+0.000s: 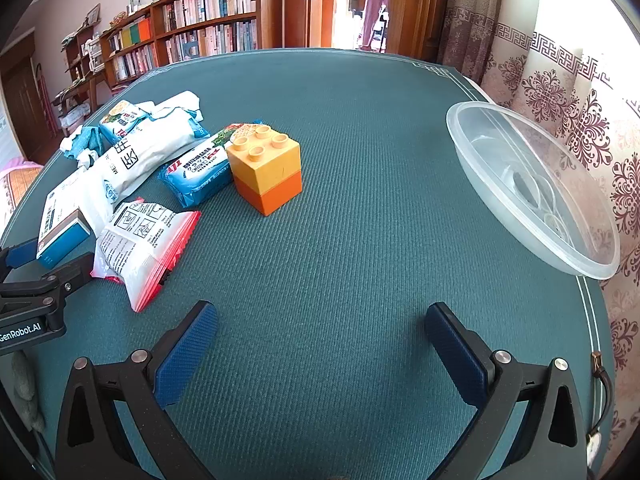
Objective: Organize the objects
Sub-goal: 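Move the left gripper over the white medicine box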
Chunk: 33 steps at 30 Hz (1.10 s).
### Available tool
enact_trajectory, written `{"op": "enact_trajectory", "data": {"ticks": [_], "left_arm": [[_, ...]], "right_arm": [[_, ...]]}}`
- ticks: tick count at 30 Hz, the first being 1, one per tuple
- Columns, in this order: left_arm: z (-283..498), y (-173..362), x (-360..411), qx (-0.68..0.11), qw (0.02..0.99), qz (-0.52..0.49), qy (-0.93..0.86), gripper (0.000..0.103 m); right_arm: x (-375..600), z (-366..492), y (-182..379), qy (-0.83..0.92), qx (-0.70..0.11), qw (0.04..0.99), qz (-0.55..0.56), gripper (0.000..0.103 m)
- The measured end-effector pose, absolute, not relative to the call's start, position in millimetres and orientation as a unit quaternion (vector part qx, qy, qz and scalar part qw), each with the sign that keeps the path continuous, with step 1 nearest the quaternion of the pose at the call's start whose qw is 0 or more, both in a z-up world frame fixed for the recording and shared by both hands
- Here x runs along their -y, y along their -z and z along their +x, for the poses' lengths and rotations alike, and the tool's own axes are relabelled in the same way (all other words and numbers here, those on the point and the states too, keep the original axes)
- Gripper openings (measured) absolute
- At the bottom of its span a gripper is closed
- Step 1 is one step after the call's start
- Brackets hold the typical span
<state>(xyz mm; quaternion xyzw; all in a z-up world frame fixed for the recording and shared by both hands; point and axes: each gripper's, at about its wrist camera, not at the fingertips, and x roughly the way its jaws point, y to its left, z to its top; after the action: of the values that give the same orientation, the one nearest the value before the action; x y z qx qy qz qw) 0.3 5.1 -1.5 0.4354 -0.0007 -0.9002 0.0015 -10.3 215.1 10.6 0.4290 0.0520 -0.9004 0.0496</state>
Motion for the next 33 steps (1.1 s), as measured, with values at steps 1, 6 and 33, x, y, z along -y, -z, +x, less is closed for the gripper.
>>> {"op": "enact_trajectory", "data": {"ticks": [1, 6, 33], "left_arm": [[0.3, 1.6, -5.3, 0.001, 0.001, 0.435, 0.9, 0.103], [0.8, 1.8, -5.9, 0.001, -0.002, 0.435, 0.901, 0.103], [3.7, -17.1, 45.2, -0.093, 0.028, 0.415, 0.905, 0.103]], "right_arm": [[-215.0, -10.2, -10.5, 0.9, -0.052, 0.05, 0.429, 0.103], [-214.9, -17.7, -9.8, 0.899, -0.053, 0.049, 0.431, 0.103], [-213.5, -16.5, -9.7, 0.899, -0.053, 0.051, 0.431, 0.103]]}}
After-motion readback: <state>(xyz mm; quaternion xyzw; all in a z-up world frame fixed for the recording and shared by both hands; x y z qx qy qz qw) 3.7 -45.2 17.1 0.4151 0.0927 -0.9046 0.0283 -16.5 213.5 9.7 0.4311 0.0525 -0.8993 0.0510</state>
